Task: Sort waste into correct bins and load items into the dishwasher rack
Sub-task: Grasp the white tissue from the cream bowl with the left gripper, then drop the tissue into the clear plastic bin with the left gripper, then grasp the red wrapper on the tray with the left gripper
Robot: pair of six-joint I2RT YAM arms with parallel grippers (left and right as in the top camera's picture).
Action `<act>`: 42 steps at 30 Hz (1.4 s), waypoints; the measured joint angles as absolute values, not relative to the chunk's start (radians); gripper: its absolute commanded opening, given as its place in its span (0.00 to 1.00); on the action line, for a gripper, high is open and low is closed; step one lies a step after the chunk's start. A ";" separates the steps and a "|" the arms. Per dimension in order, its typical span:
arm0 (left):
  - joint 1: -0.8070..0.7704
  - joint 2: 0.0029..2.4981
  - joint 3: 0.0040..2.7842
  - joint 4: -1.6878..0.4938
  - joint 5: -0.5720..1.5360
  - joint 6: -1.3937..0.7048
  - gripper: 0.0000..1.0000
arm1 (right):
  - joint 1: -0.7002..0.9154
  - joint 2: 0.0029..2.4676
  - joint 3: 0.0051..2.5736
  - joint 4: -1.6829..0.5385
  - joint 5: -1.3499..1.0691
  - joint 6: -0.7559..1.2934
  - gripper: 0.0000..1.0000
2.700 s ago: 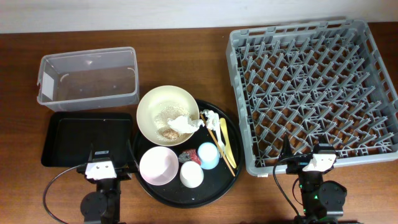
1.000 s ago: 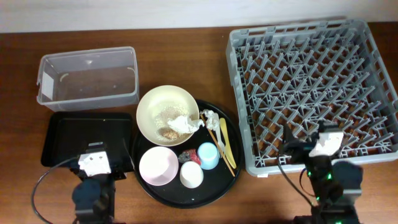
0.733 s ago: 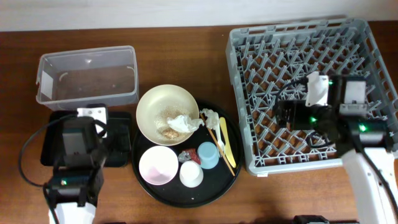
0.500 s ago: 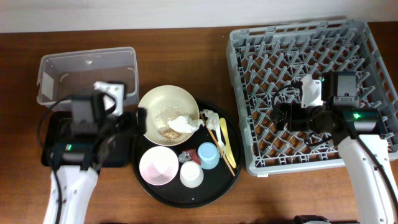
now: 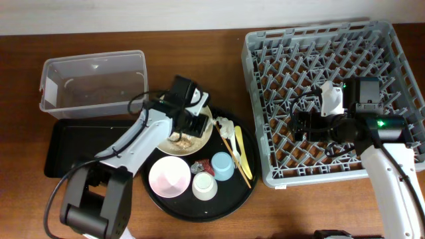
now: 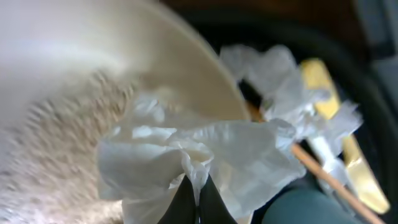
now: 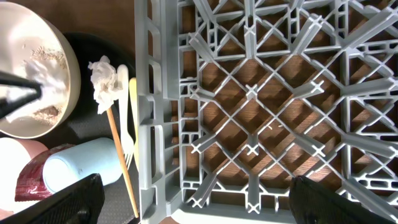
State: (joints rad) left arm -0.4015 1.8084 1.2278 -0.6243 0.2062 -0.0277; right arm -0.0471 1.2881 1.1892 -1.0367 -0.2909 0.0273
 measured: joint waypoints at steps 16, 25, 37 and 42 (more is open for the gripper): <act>0.163 1.787 1.399 -0.457 -0.051 -0.030 0.09 | -0.047 1.288 1.189 -1.039 -0.291 0.028 0.98; 0.073 1.821 1.443 -0.517 0.061 -0.027 0.72 | -0.047 1.288 1.189 -1.037 -0.291 0.027 0.98; -0.532 1.778 1.419 -1.282 0.395 -0.023 0.73 | -0.047 1.289 1.193 -1.059 -0.291 0.027 0.98; -0.570 1.776 1.359 -1.279 0.239 -0.022 0.73 | -0.047 1.289 1.193 -1.059 -0.291 0.028 0.98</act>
